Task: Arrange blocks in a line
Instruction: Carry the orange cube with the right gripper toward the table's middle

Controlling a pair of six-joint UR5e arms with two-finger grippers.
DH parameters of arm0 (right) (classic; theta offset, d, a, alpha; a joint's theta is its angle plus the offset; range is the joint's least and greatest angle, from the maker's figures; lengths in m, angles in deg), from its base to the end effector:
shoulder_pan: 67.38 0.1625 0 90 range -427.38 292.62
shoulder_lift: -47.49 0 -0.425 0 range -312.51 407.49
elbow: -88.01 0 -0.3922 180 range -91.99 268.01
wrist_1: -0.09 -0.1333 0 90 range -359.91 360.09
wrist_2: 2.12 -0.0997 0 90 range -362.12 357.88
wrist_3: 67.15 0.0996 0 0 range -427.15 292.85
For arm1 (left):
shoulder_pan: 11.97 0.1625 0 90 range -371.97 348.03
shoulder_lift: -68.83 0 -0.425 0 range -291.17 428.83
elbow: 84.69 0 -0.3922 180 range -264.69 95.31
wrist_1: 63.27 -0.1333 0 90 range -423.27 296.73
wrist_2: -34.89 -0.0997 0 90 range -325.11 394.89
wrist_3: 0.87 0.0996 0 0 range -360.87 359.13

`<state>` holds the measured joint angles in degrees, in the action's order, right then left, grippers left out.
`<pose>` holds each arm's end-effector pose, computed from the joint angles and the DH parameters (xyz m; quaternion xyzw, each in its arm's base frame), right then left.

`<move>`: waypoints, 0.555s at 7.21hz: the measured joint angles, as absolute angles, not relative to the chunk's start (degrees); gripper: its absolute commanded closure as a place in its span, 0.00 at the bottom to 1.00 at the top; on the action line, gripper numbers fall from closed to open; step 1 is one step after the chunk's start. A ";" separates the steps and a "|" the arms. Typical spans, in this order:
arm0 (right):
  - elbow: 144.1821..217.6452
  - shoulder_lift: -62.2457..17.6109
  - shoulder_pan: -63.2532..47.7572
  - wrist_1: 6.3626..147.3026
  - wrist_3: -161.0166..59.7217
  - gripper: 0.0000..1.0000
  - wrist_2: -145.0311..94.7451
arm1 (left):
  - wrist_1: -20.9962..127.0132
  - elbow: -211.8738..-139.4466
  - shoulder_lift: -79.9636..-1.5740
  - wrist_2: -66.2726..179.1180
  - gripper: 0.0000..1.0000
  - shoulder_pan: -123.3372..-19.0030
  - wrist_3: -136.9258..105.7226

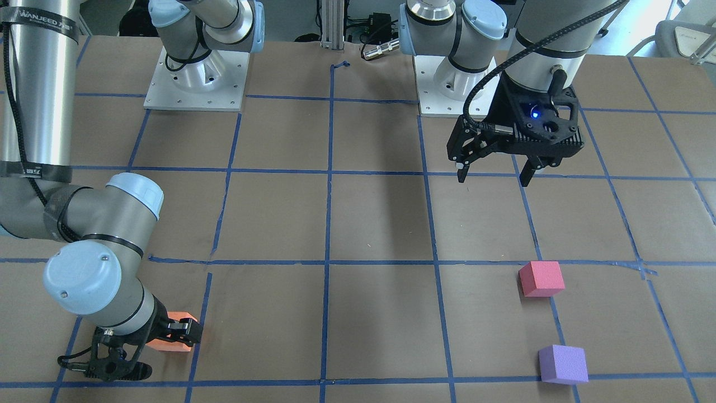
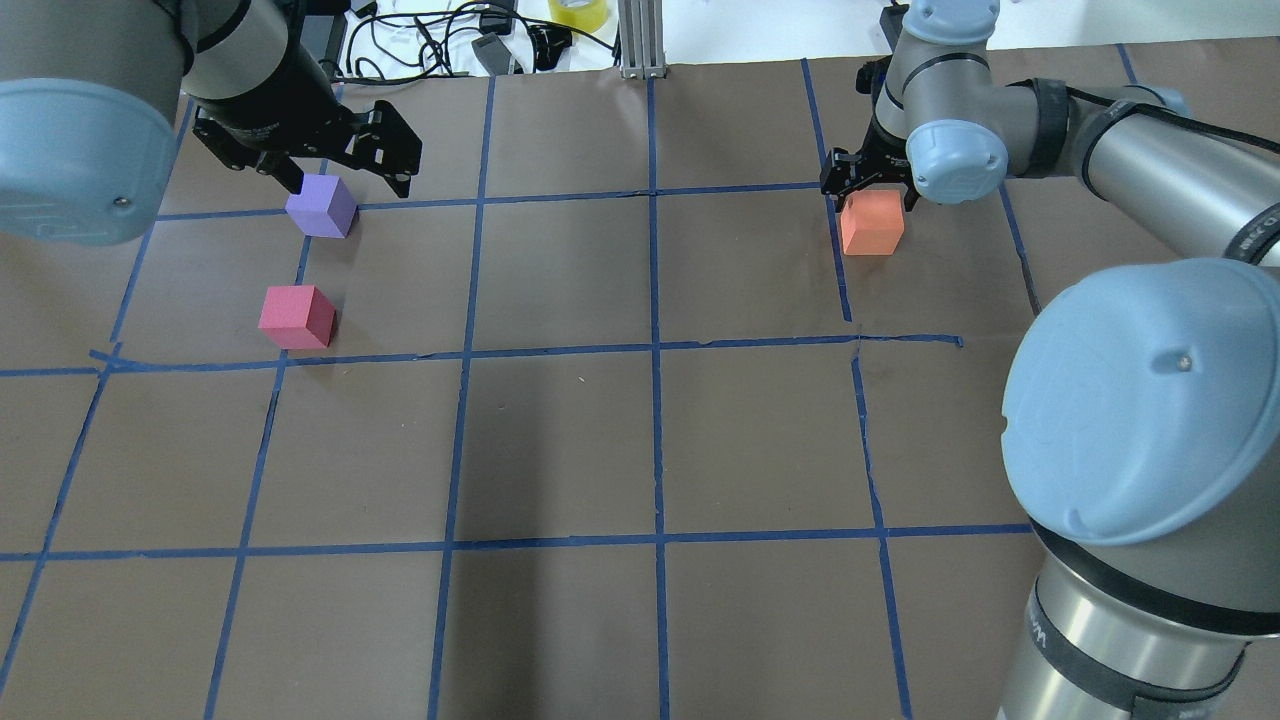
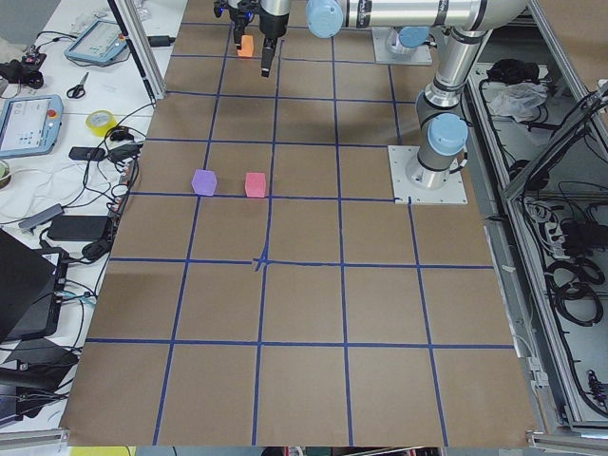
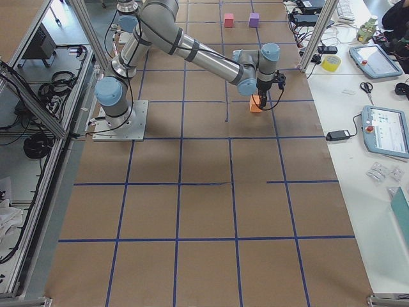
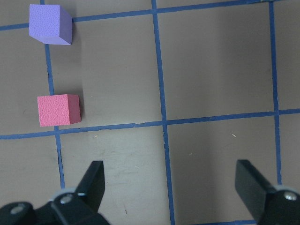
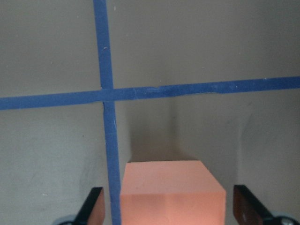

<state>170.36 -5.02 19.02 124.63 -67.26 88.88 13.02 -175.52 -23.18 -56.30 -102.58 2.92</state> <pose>0.0869 -0.7133 0.2135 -0.0308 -0.9986 0.0407 0.0100 -0.1368 -0.5219 0.4888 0.0372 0.9948 -0.0944 0.0130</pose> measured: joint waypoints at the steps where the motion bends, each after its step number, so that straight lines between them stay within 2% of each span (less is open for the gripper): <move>1: 170.18 -5.08 19.02 124.62 -67.26 0.04 88.92 | 13.02 -175.48 -23.15 -56.28 0.00 -102.63 2.81; 2: 170.32 -4.98 19.02 124.62 -67.37 0.13 88.93 | 13.02 -175.48 -23.12 -56.28 0.00 -102.66 2.76; 3: 170.61 -4.76 19.02 124.56 -67.62 0.34 88.93 | 13.02 -175.50 -23.12 -56.31 0.00 -102.67 2.74; 4: 170.78 -4.38 19.02 124.15 -67.81 0.51 88.93 | 13.02 -175.51 -23.12 -56.33 0.00 -102.66 2.75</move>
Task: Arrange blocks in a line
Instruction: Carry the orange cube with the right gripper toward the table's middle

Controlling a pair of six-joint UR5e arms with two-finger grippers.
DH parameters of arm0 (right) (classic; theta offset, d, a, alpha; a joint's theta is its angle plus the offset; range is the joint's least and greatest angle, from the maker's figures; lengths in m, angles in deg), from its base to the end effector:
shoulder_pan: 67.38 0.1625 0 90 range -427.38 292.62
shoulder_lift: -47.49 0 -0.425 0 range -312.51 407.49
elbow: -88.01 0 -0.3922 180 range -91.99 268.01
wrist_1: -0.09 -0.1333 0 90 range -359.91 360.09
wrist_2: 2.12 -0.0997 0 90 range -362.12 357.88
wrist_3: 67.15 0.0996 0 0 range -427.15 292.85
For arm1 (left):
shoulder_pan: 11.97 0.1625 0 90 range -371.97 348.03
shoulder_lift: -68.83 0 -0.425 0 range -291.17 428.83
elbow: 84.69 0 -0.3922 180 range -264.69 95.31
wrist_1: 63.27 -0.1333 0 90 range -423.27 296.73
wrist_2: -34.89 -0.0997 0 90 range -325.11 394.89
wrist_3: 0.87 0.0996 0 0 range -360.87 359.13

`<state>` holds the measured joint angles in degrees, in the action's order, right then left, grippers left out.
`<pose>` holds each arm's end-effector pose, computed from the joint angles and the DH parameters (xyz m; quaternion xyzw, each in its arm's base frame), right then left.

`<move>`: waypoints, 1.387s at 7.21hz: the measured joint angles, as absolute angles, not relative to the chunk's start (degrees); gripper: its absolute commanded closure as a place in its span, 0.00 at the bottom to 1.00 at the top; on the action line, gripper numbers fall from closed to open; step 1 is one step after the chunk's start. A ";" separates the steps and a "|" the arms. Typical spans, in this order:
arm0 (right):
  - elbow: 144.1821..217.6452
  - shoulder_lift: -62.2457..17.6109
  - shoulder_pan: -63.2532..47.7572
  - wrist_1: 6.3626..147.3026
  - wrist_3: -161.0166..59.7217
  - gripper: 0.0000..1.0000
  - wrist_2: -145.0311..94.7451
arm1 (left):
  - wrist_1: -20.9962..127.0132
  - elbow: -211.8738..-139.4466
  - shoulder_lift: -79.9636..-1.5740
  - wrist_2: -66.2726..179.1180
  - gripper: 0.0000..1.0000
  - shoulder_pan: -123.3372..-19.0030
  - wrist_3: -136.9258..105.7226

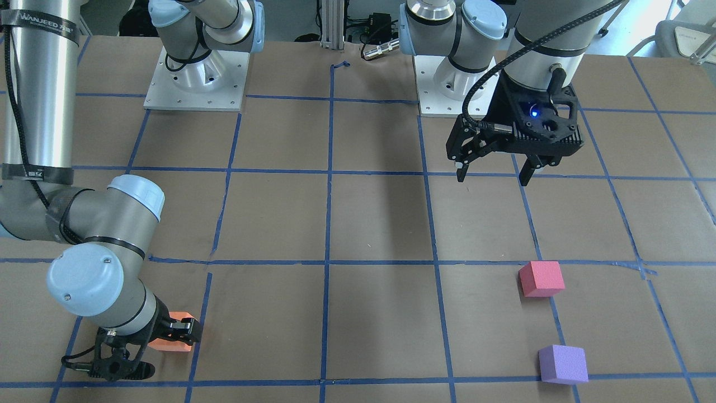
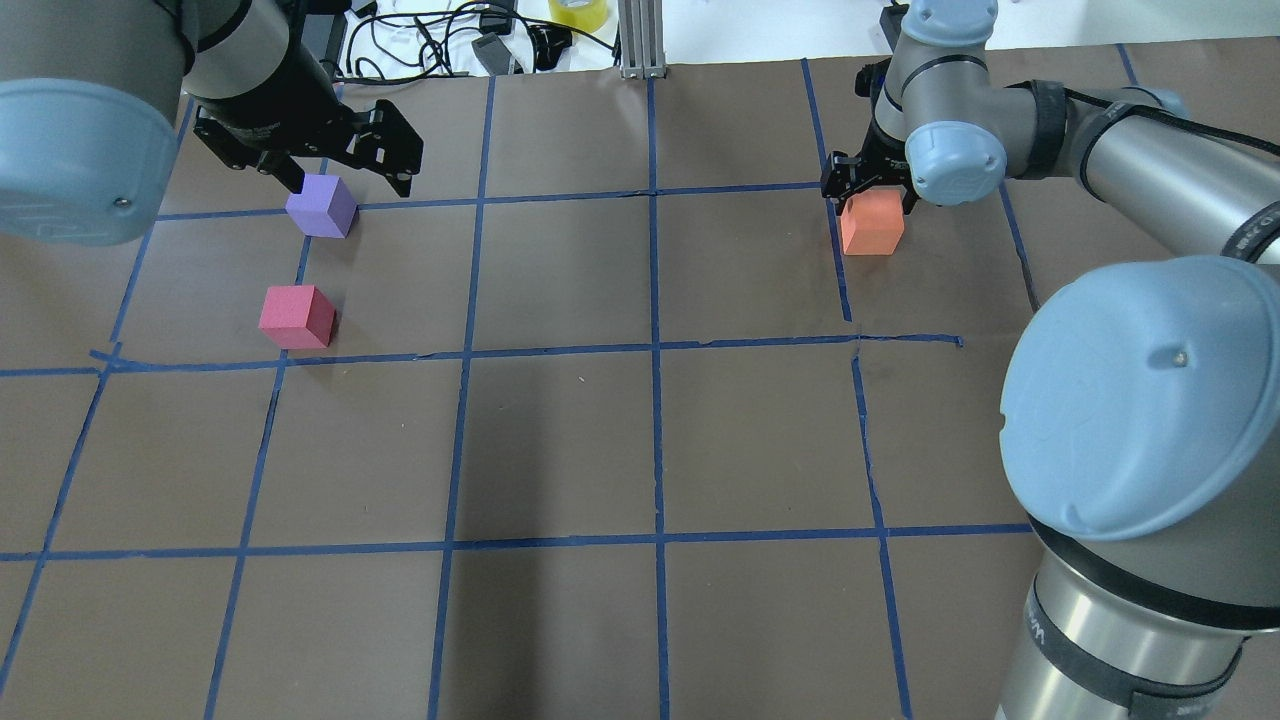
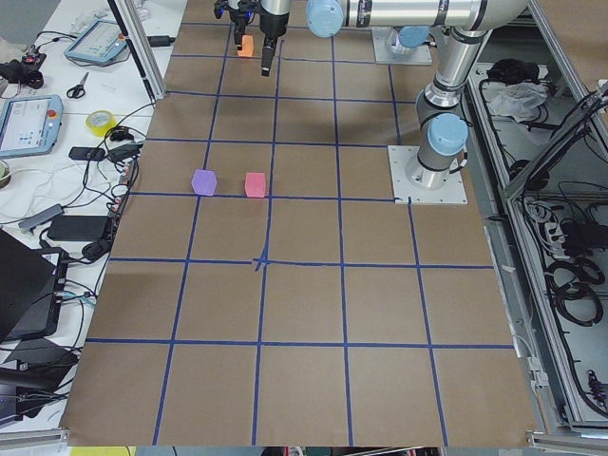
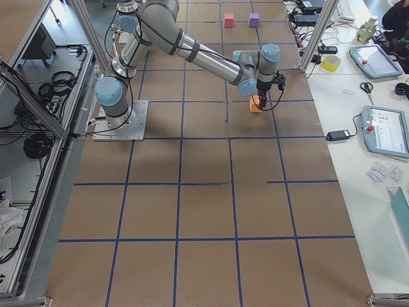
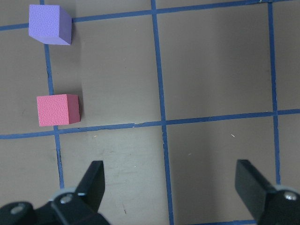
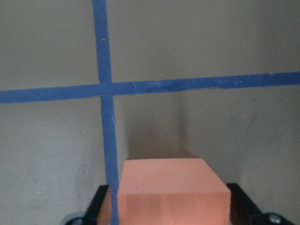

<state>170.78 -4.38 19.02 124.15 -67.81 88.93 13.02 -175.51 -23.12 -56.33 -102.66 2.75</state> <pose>0.0870 -0.7109 0.2015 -0.0259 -0.9992 0.0272 0.0102 -0.1375 -0.5214 0.4895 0.0364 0.9947 -0.0950 0.0130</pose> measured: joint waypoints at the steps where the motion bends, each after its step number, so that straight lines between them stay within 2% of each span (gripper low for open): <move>1: 170.75 -4.06 19.02 123.47 -67.89 0.52 88.93 | 13.02 -175.52 -23.16 -56.34 0.00 -102.63 2.81; 2: 170.56 -3.95 19.02 122.97 -67.92 0.60 88.93 | 13.02 -175.51 -23.18 -56.34 0.00 -102.60 2.91; 5: 168.90 -4.20 20.83 122.62 -67.44 0.60 88.34 | 13.10 -175.50 -23.15 -56.56 0.00 -102.52 3.10; 10: 157.54 2.06 35.66 119.55 -55.17 0.60 88.36 | 13.21 -175.52 -23.17 -56.65 0.00 -100.92 3.39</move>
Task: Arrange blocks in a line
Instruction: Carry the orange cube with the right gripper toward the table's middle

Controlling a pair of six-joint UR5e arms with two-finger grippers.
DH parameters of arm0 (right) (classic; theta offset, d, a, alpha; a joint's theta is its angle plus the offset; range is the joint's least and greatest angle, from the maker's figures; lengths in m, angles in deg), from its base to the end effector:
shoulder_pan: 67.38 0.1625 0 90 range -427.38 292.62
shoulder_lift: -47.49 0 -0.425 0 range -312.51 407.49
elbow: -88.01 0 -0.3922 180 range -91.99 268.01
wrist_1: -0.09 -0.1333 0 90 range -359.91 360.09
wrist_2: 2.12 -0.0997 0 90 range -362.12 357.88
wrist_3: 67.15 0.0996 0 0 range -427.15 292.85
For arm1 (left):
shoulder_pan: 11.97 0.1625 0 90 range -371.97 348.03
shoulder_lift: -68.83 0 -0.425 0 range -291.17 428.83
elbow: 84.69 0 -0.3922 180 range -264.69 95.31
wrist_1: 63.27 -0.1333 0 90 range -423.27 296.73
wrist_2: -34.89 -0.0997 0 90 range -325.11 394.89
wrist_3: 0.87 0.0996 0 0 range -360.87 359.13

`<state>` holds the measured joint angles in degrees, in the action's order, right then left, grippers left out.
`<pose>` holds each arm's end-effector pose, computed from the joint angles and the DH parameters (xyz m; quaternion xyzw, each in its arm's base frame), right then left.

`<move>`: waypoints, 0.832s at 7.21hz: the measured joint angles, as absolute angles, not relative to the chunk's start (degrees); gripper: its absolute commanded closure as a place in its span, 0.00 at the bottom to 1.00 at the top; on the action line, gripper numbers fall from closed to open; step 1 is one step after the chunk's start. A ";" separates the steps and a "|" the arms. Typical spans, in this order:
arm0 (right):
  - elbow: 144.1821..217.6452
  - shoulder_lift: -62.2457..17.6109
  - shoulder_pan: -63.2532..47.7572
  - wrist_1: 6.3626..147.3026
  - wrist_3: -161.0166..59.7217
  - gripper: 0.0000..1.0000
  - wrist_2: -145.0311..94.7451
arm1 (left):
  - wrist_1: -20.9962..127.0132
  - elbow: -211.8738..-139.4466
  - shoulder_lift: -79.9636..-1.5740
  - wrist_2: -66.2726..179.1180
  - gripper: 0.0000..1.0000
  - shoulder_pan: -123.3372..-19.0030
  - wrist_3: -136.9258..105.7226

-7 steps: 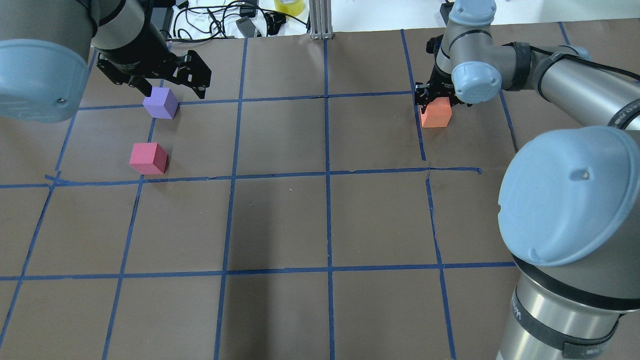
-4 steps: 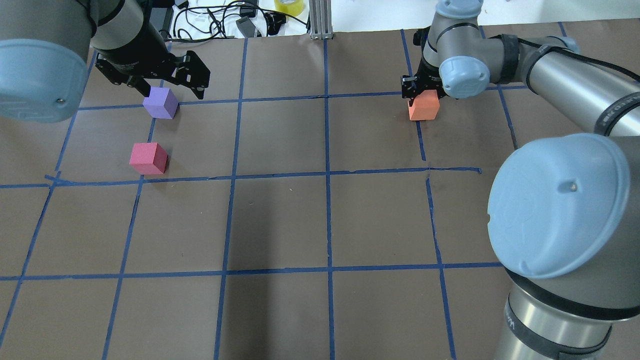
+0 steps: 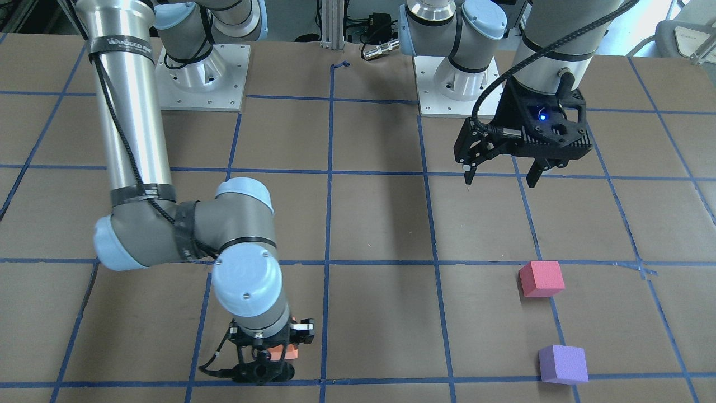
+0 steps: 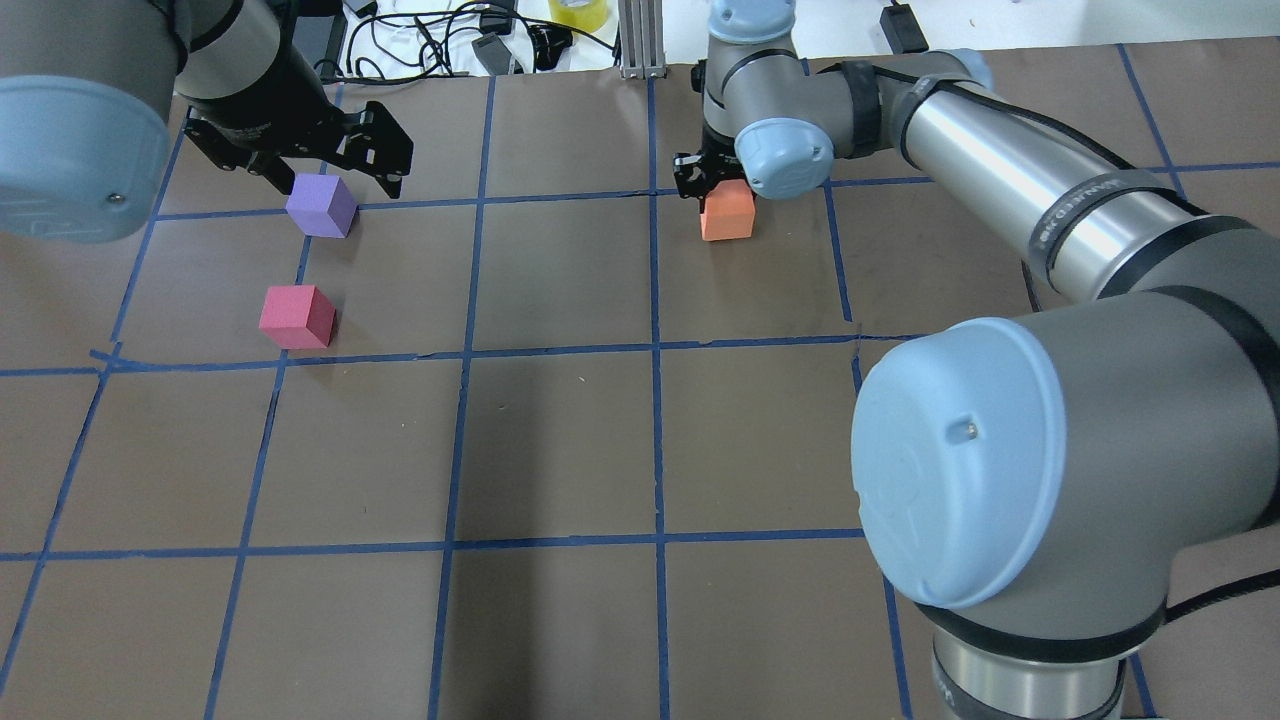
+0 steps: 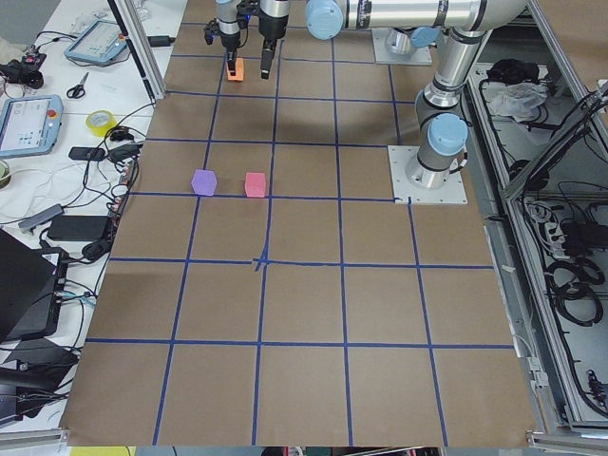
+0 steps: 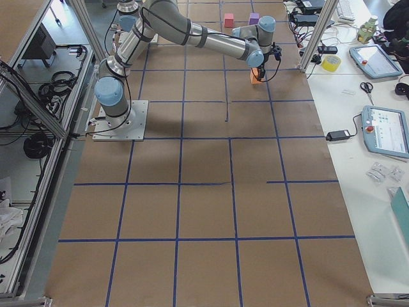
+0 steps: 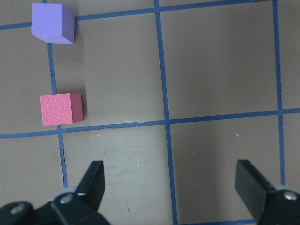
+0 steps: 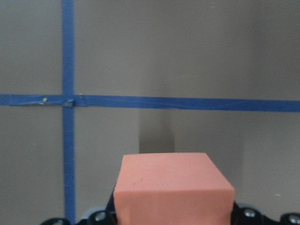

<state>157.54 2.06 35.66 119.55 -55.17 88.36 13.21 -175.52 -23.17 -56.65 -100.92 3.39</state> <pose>0.3016 -0.7152 0.2153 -0.0090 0.9989 -0.0466 0.0060 -0.1210 -0.5253 0.4885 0.0266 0.9952 -0.0924 0.0177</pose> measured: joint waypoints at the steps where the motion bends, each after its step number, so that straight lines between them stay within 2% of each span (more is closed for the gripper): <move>1: 155.62 3.57 38.01 119.48 -51.87 0.60 88.29 | 13.27 -175.47 -23.07 -56.35 0.00 -99.58 3.61; 6: 152.26 6.64 42.19 119.44 -46.01 0.57 88.58 | 13.45 -175.48 -22.93 -56.34 0.00 -97.43 7.29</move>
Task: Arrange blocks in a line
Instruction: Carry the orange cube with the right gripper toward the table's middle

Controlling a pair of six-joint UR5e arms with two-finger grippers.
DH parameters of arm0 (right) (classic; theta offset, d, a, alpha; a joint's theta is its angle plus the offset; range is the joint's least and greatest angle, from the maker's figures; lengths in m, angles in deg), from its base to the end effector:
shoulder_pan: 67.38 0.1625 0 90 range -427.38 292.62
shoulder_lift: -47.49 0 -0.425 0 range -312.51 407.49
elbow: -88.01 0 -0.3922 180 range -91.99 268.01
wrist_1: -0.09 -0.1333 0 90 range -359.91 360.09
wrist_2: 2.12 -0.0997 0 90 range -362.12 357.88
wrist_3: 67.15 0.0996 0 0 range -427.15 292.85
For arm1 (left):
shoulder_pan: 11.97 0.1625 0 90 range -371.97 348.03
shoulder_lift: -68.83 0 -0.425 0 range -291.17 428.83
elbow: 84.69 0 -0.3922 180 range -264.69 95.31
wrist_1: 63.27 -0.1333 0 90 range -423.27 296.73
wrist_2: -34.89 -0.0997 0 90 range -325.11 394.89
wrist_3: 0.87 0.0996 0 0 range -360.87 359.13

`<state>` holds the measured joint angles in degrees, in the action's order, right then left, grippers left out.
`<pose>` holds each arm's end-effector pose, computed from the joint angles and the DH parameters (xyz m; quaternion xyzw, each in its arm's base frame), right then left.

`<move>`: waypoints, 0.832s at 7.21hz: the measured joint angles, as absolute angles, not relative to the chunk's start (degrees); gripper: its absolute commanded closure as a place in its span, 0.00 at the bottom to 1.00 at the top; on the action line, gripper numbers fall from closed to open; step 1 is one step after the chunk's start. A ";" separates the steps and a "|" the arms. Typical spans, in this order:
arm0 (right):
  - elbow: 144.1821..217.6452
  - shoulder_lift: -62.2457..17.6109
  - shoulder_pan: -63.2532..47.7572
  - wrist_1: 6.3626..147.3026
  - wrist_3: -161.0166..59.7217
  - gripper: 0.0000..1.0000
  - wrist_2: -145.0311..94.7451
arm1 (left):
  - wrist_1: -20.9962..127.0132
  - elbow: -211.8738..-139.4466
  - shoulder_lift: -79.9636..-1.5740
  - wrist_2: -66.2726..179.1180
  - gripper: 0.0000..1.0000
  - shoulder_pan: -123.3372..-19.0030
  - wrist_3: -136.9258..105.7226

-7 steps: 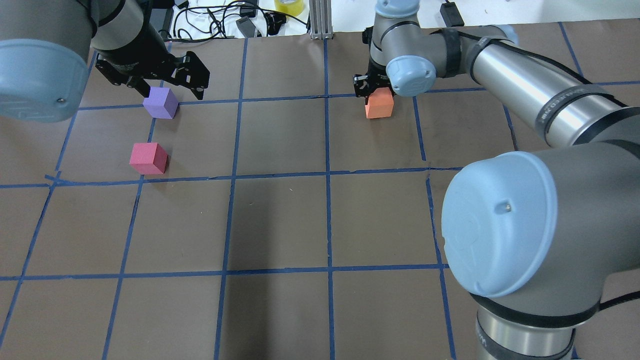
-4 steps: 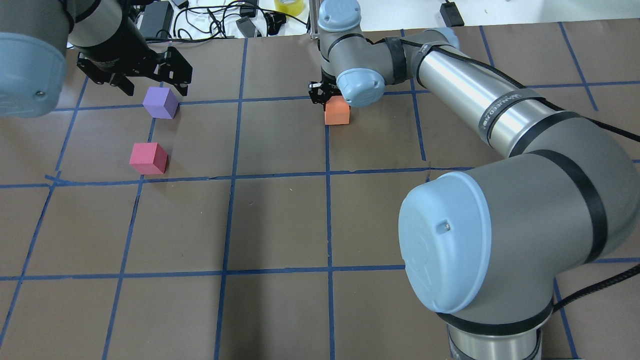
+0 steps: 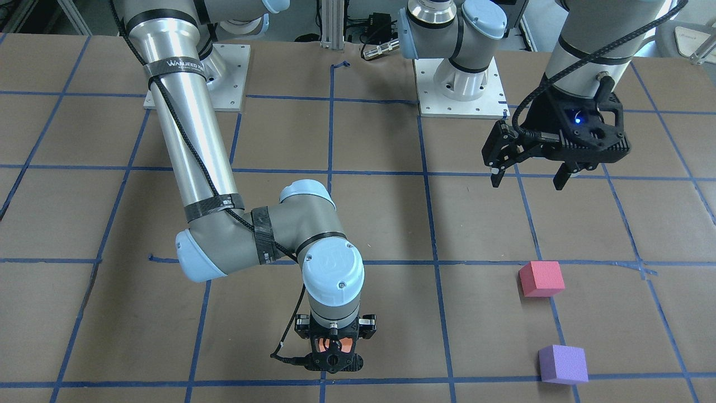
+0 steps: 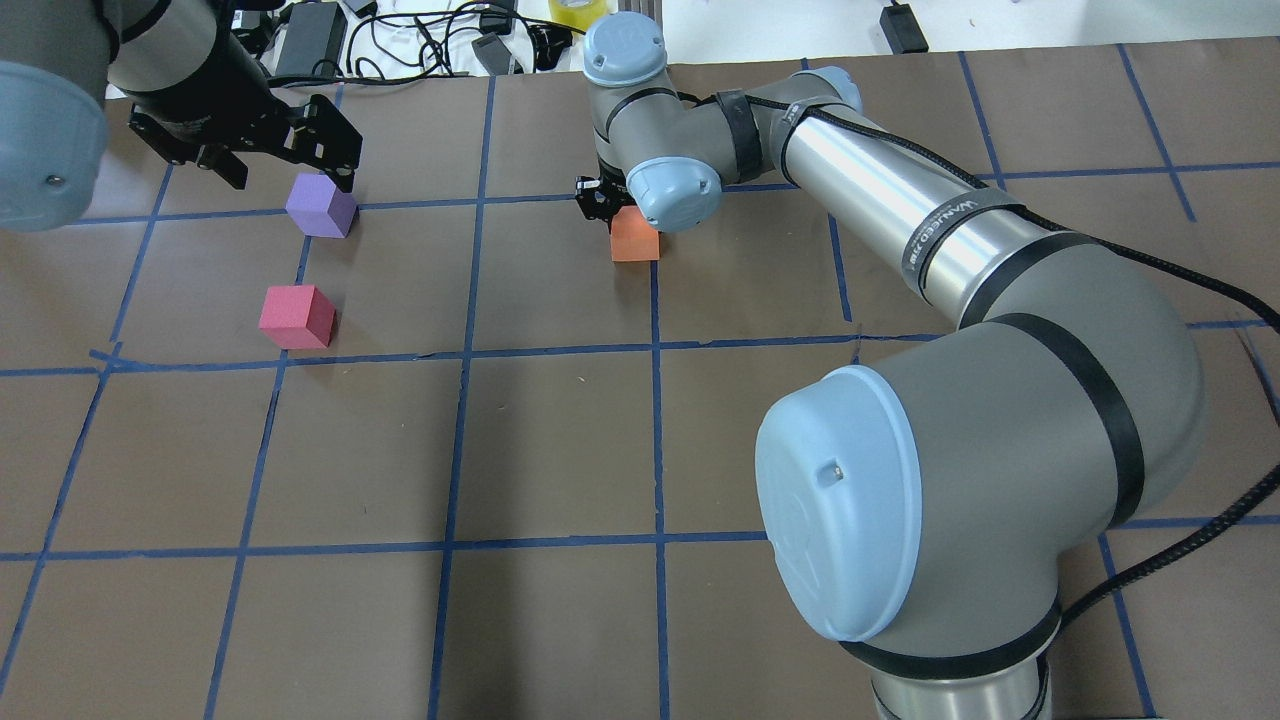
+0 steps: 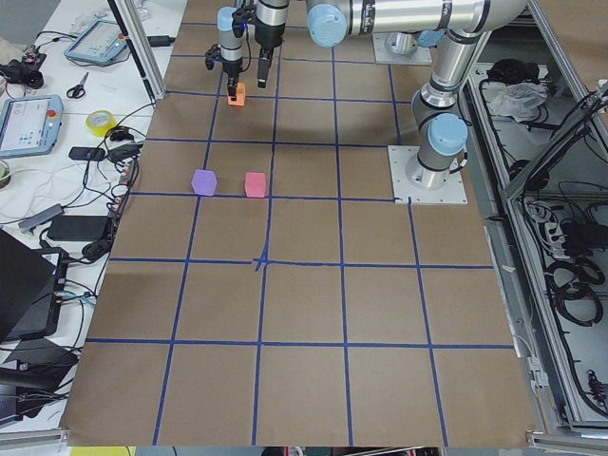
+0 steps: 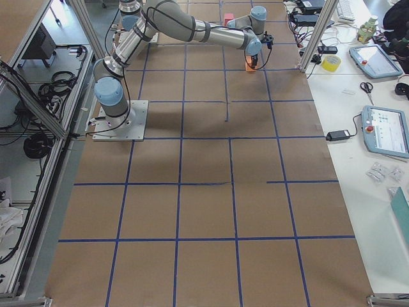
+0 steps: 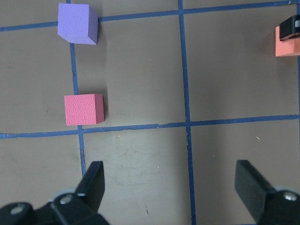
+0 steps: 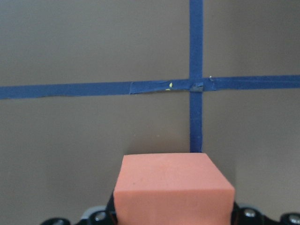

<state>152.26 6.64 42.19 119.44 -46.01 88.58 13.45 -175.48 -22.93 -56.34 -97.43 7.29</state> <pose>0.3894 -0.7010 0.1960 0.0140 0.9985 -0.0508 0.0123 -0.0895 -0.5301 0.4906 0.0304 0.9951 -0.0917 0.0210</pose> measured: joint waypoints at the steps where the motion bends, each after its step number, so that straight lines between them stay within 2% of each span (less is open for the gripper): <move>1: 152.21 6.70 42.32 119.44 -45.59 0.57 88.68 | 13.45 -175.48 -22.93 -56.29 0.00 -97.36 7.35; 3: 152.15 6.72 42.46 119.15 -44.00 0.57 88.73 | 13.42 -175.46 -23.01 -56.24 0.00 -97.37 7.39; 4: 152.11 6.74 42.52 119.07 -43.60 0.46 88.72 | 13.44 -175.44 -23.06 -56.27 0.00 -97.39 7.37; 5: 152.17 6.75 42.54 119.06 -43.54 0.00 88.76 | 13.45 -175.42 -23.12 -56.25 0.00 -97.40 7.34; 6: 152.33 6.76 42.57 119.08 -43.72 0.00 88.80 | 13.38 -175.41 -23.21 -56.26 0.00 -97.40 7.32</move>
